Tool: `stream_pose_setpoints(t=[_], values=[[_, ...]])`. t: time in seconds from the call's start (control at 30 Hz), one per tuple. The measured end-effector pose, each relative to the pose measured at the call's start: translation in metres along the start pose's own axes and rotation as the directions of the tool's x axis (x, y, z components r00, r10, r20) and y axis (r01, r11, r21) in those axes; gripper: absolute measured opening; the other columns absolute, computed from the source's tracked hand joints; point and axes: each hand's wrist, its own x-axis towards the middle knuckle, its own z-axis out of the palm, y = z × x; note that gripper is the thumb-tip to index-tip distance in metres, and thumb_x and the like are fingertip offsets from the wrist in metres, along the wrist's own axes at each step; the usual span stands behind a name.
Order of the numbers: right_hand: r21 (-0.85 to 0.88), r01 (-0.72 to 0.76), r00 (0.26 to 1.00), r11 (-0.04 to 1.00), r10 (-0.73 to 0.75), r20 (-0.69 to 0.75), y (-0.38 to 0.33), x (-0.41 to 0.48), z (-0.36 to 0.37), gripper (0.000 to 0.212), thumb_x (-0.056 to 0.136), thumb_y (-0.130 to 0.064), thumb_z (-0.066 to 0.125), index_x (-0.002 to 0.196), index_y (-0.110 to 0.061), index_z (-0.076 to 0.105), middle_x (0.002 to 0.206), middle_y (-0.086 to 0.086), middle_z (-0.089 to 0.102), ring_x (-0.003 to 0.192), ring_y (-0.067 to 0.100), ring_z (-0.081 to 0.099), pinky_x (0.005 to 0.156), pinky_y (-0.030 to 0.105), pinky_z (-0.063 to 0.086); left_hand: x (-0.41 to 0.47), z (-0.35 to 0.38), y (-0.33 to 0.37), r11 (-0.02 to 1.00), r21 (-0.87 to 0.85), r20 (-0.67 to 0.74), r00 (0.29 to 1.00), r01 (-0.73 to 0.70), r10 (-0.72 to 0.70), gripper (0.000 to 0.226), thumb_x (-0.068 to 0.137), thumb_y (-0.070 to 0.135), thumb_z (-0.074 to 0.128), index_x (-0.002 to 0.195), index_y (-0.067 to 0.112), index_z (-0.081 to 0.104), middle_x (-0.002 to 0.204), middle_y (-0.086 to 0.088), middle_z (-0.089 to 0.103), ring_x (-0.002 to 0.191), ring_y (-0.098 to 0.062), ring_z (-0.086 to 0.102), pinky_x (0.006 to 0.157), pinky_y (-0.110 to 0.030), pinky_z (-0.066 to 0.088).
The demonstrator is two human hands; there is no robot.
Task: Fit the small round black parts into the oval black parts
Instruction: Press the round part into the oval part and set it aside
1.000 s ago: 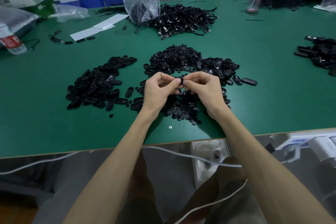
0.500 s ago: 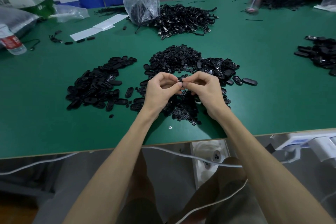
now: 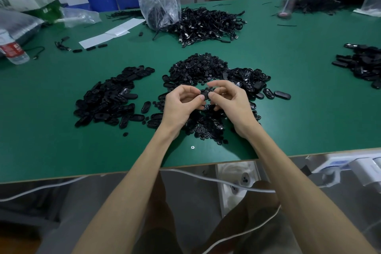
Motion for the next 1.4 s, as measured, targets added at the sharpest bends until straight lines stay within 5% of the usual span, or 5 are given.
stream_pose_setpoints(t=[0.47, 0.67, 0.8, 1.1, 1.4], values=[[0.007, -0.027, 1.0, 1.0, 0.027, 0.011, 0.0016, -0.001, -0.0018, 0.007, 0.093, -0.008, 0.075, 0.098, -0.004, 0.075, 0.077, 0.003, 0.074, 0.065, 0.009, 0.064, 0.062, 0.023, 0.054, -0.0028, 0.001, 0.0041, 0.998, 0.06, 0.044, 0.999, -0.009, 0.006, 0.012, 0.092, -0.001, 0.074, 0.102, 0.003, 0.071, 0.096, -0.016, 0.077, 0.086, -0.028, 0.077, 0.078, -0.036, 0.064], [0.02, -0.014, 0.999, 1.0, 0.013, 0.032, -0.0005, -0.0021, -0.0014, 0.009, 0.09, -0.001, 0.075, 0.098, 0.004, 0.074, 0.083, 0.023, 0.073, 0.066, 0.014, 0.064, 0.066, 0.028, 0.056, -0.0018, 0.0036, 0.004, 0.987, 0.156, 0.031, 0.999, -0.029, 0.024, 0.015, 0.09, -0.004, 0.071, 0.099, 0.008, 0.073, 0.098, -0.013, 0.078, 0.087, -0.025, 0.077, 0.086, -0.036, 0.063], [0.033, -0.02, 0.999, 0.999, 0.018, 0.042, -0.0003, -0.0021, 0.0001, 0.009, 0.089, 0.002, 0.075, 0.096, 0.007, 0.074, 0.074, 0.008, 0.075, 0.063, 0.012, 0.065, 0.064, 0.025, 0.056, -0.0015, 0.0048, 0.0053, 0.98, 0.199, 0.015, 1.0, -0.026, 0.023, 0.016, 0.089, -0.004, 0.071, 0.098, 0.01, 0.073, 0.101, -0.012, 0.077, 0.096, -0.028, 0.075, 0.095, -0.039, 0.059], [0.045, -0.029, 0.999, 0.999, 0.028, 0.017, 0.0, -0.0028, -0.0029, 0.009, 0.09, 0.0, 0.075, 0.097, 0.006, 0.072, 0.07, 0.001, 0.071, 0.061, 0.009, 0.061, 0.062, 0.022, 0.053, -0.0022, 0.0003, 0.0051, 0.995, 0.089, 0.073, 0.997, -0.038, 0.031, 0.016, 0.091, -0.004, 0.074, 0.102, 0.007, 0.075, 0.093, -0.011, 0.08, 0.083, -0.025, 0.078, 0.081, -0.031, 0.062], [0.01, -0.025, 1.0, 1.0, 0.025, 0.011, -0.0026, -0.0041, -0.0008, 0.008, 0.091, -0.011, 0.077, 0.092, -0.006, 0.072, 0.089, 0.018, 0.074, 0.076, 0.017, 0.064, 0.063, 0.027, 0.054, -0.0032, 0.0005, 0.0066, 0.997, 0.061, 0.036, 0.999, -0.04, 0.038, 0.017, 0.088, 0.0, 0.079, 0.104, 0.002, 0.075, 0.091, -0.013, 0.079, 0.083, -0.026, 0.077, 0.079, -0.031, 0.062]])
